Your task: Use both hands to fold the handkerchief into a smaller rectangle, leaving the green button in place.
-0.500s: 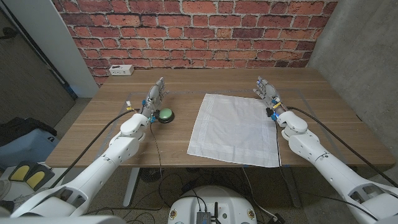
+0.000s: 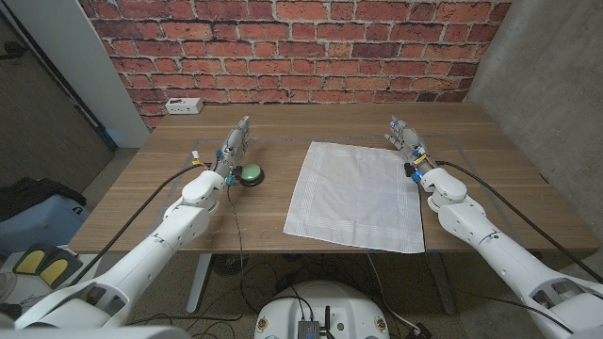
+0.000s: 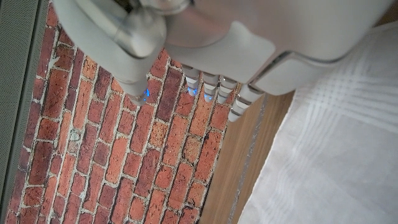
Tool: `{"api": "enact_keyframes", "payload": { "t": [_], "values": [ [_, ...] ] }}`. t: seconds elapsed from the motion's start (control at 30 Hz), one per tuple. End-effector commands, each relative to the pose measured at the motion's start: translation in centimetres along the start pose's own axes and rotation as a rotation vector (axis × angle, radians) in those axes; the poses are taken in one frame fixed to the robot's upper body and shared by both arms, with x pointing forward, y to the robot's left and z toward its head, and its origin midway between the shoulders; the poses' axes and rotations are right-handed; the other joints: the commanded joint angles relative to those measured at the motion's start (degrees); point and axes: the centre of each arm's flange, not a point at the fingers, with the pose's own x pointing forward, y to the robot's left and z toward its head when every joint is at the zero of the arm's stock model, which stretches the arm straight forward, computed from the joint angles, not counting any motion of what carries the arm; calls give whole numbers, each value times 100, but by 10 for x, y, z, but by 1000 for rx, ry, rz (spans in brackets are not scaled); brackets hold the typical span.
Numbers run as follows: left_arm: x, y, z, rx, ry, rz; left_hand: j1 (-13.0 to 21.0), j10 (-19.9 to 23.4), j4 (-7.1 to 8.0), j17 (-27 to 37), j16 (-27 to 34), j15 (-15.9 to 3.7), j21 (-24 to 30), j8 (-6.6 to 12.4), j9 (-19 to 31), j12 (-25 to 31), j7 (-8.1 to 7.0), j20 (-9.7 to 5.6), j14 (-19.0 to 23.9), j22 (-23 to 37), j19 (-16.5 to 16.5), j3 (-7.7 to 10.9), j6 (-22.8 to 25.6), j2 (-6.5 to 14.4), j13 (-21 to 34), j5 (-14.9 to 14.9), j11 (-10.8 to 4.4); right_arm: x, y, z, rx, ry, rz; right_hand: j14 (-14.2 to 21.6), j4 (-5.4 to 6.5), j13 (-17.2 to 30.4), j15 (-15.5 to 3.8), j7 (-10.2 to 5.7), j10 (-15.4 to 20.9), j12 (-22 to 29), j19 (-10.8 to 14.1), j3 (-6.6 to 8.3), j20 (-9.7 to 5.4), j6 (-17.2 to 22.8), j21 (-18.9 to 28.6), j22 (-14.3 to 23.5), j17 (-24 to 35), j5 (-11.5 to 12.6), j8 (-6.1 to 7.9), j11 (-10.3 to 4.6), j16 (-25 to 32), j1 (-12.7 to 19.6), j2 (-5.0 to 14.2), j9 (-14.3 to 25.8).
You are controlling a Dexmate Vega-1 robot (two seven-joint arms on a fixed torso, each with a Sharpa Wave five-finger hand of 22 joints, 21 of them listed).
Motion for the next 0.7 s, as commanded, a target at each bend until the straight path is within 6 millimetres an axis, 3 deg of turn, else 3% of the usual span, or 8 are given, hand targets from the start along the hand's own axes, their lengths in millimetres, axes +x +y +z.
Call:
{"api": "enact_keyframes", "payload": {
  "t": [0.03, 0.47, 0.7],
  "values": [
    [-1, -9, 18, 183, -7, -27, 41, -232, -32, 20, 4, 9, -63, 53, 26, 51, 119, 64, -142, 26, -284, 30, -201, 2, 21, 28, 54, -13, 2, 7, -103, 19, -18, 12, 14, 31, 68, -39, 43, 24, 15, 29, 49, 26, -25, 17, 14, 31, 26, 43, 20, 33, 1, 20],
    [-7, -27, 36, 395, -14, -67, 35, -170, -45, 17, -5, 0, -190, 86, 29, 57, 103, 285, -184, 30, -427, 24, -40, 7, 22, 20, 81, -28, 6, 20, -233, 39, -25, 34, 10, 33, 83, -48, 147, 49, 3, 35, 74, 99, -32, 18, 15, 32, 39, 82, 21, 39, 5, 21],
    [-12, -38, 47, 521, -14, -91, 34, -179, -52, 16, -17, 30, -242, 65, 31, 45, 230, 302, -231, 32, -466, 23, -56, 9, 24, 15, 80, -41, 7, 24, -264, 32, -32, 37, 6, 34, 81, -50, 166, 49, -11, 41, 94, 145, -38, 18, 15, 33, 50, 79, 19, 46, 9, 22]
  ]
}}
